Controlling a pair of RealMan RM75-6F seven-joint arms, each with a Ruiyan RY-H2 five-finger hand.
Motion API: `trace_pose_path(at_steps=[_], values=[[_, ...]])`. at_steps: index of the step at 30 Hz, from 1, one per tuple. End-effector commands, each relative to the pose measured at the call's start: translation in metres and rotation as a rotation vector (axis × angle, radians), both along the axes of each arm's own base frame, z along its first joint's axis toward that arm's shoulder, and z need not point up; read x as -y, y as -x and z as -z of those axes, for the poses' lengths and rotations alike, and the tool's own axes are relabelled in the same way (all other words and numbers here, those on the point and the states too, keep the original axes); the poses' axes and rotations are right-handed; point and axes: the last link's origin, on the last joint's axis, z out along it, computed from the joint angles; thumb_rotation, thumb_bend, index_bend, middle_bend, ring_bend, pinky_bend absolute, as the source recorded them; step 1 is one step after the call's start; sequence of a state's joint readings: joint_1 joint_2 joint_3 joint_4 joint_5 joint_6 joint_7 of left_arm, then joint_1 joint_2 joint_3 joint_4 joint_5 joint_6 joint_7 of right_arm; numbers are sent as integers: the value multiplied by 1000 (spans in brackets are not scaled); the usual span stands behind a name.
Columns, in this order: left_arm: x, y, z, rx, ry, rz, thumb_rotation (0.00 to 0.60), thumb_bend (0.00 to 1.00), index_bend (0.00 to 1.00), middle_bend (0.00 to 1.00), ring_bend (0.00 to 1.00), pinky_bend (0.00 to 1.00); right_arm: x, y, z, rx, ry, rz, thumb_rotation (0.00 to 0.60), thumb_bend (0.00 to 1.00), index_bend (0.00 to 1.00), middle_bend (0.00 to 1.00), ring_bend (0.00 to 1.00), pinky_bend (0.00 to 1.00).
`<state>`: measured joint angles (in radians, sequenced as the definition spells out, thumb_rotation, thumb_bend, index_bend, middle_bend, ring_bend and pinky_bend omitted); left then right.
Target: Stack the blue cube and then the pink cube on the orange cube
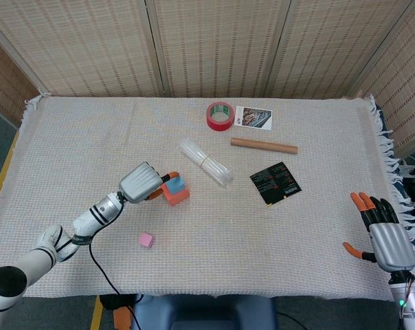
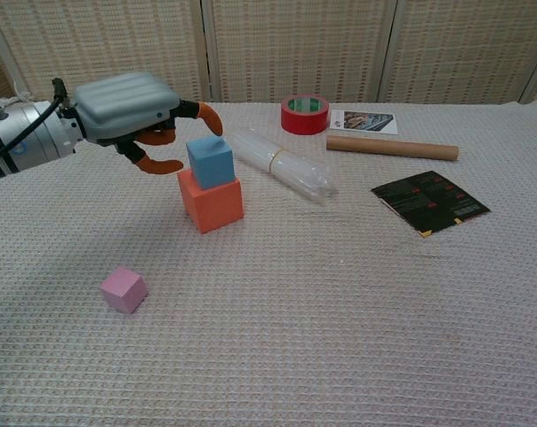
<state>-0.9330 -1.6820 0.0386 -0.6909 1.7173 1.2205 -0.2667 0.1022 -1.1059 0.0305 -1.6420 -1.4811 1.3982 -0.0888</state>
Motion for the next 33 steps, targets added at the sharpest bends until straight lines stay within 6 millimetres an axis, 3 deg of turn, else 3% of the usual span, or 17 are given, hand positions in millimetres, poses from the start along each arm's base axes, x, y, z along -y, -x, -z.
trace_pose_path(at_steps=[1, 5, 9, 12, 17, 24, 33], values=[[4, -1, -3, 37, 7, -1, 600, 332, 237, 1000, 1000, 1000, 0, 0, 0, 0, -2, -1, 496, 93, 0, 0, 0, 0], [24, 4, -14, 170, 68, -31, 600, 332, 217, 1000, 1000, 1000, 0, 0, 0, 3, -4, -3, 497, 93, 0, 0, 0, 0], [62, 22, -23, 314, 202, -136, 600, 333, 222, 1000, 1000, 1000, 0, -1, 0, 6, -10, -7, 497, 93, 0, 0, 0, 0], [95, 41, -26, 347, 296, -231, 600, 332, 235, 1000, 1000, 1000, -2, -3, 1, 9, -16, -16, 497, 93, 0, 0, 0, 0], [131, 64, -20, 380, 414, -394, 600, 333, 235, 1000, 1000, 1000, -5, -6, 4, 10, -24, -32, 498, 93, 0, 0, 0, 0], [146, 96, -4, 283, 418, -505, 600, 331, 206, 1000, 1000, 1000, -6, -9, 7, 12, -44, -45, 497, 94, 0, 0, 0, 0], [138, 113, 14, 289, 403, -605, 600, 330, 189, 1000, 1000, 1000, -7, -9, 6, 14, -42, -43, 498, 93, 0, 0, 0, 0]])
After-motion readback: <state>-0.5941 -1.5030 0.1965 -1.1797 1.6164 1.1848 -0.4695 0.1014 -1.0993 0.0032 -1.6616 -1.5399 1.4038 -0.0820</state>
